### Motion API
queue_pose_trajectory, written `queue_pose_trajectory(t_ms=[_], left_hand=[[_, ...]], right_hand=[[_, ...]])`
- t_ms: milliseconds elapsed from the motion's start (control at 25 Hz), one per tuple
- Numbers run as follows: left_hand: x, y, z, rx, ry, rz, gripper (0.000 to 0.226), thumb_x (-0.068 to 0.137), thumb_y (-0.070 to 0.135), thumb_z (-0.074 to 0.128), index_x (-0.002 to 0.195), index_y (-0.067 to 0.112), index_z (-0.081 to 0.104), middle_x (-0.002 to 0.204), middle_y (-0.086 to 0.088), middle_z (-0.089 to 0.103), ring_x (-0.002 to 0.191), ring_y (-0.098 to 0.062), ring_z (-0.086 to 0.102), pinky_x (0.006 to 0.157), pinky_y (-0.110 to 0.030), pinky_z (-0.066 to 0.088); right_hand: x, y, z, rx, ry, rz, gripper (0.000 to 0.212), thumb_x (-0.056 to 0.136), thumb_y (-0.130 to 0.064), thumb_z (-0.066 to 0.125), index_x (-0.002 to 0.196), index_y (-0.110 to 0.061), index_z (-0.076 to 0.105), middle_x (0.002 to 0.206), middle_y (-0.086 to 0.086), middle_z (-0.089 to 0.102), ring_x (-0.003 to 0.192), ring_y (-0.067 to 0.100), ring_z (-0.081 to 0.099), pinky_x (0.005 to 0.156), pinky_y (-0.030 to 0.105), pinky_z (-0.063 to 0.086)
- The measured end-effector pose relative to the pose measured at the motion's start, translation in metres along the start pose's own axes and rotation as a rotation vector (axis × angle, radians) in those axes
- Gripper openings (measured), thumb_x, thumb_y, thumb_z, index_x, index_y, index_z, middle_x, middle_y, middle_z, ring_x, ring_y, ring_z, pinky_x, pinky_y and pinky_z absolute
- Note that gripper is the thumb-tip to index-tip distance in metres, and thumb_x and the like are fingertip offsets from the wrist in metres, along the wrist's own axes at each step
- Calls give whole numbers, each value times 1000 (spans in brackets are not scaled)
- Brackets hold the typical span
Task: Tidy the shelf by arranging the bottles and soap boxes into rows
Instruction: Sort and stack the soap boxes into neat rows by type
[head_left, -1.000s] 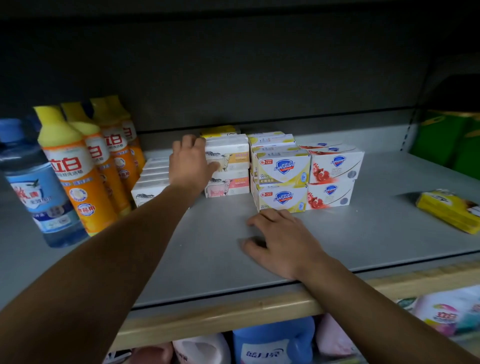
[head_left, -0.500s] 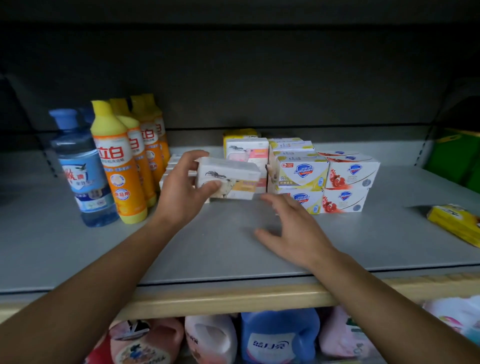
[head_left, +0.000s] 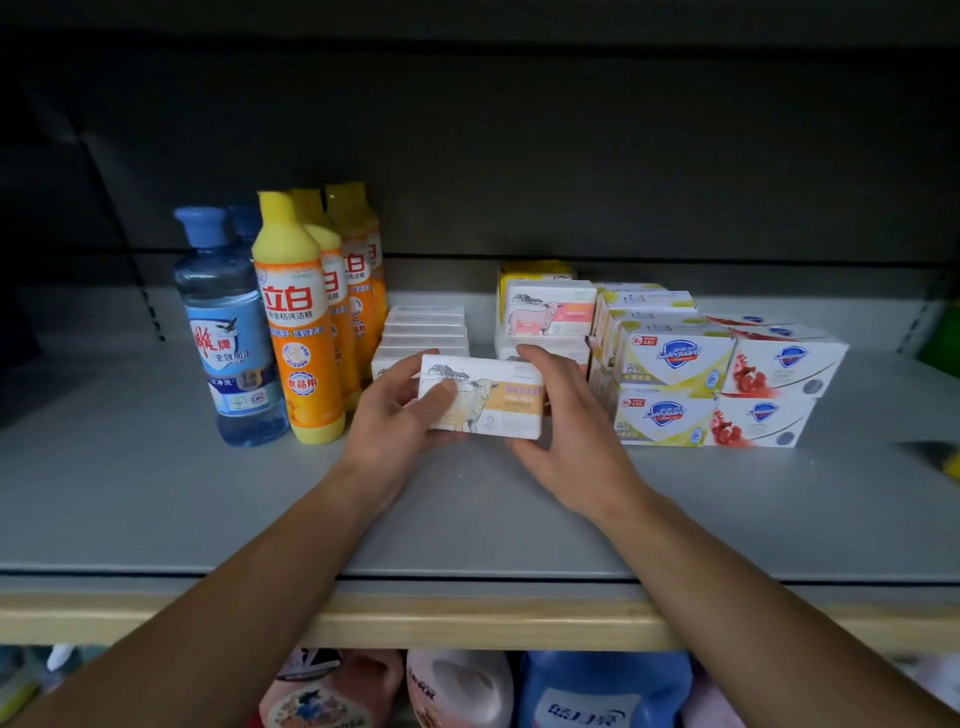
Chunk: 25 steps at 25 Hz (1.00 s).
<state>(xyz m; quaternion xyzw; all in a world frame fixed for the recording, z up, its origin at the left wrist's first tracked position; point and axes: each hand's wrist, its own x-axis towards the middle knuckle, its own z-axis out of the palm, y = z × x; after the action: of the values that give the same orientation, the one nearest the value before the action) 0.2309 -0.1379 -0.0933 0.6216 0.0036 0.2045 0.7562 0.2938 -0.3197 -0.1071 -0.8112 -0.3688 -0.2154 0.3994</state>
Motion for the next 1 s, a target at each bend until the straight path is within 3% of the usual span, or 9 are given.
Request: queue_pose_trajectory(t_ms=[160,240,320,440,520,600,720,840,1000], left_hand=[[1,0,3,-78,-38,-51,36,91,12,62,127,17,58,111,-8,73,99,-27,71,69,-36,60],[1,1,1,-166,-58,-113,38,92,8,60,129,15,57,115,-9,71,103,-29,69,72,-37,60],[1,5,-2,-247,-100,-172,39,90,4,58,128,11,59,118,-13,69,107,-31,67,78,-38,59],[-2,10,-4,-258,-126,-166,41,80,10,67,120,7,62,113,-18,69,98,-31,69,76,-35,59],[-6,11,-2,-123,-94,-135,40,76,29,71,109,8,65,109,-18,68,85,-30,70,71,-35,59],[-10,9,-1,181,-42,-86,43,79,47,67,100,10,66,98,-16,71,70,-27,69,60,-34,59],[-12,6,-2,478,12,-10,50,88,60,52,89,13,69,72,-6,73,53,-20,66,46,-26,52],[-12,7,-5,536,52,1,56,86,68,46,81,18,72,59,4,69,47,-13,62,42,-21,46],[-6,3,-4,430,68,-14,53,83,66,53,92,17,70,73,0,74,55,-16,67,49,-25,52]], right_hand=[[-3,0,-4,166,27,67,85,73,-13,77,141,-37,32,127,-27,44,116,5,52,95,25,47],[-5,-1,-6,313,37,146,84,72,-15,78,140,-38,35,130,-23,48,110,5,59,92,28,51],[-7,-2,-8,443,63,220,71,74,-27,75,134,-42,40,128,-9,54,102,8,64,89,28,53],[-8,-3,-13,451,57,339,38,81,-43,67,116,-47,53,112,-3,63,85,15,68,77,28,55],[-8,-5,-14,414,-1,416,29,80,-58,58,103,-41,60,90,-2,69,64,13,68,61,23,52],[-7,-6,-15,381,-50,487,48,76,-71,45,94,-31,65,71,1,69,54,11,64,55,22,47],[-6,-8,-17,363,-49,560,64,75,-79,33,84,-26,69,63,-1,70,46,10,60,46,16,43],[-5,-10,-15,337,-62,583,70,79,-80,31,79,-22,70,59,2,69,43,11,59,41,14,42],[-5,-13,-15,326,-33,546,57,78,-75,37,84,-28,68,62,-1,69,49,11,62,51,20,45]])
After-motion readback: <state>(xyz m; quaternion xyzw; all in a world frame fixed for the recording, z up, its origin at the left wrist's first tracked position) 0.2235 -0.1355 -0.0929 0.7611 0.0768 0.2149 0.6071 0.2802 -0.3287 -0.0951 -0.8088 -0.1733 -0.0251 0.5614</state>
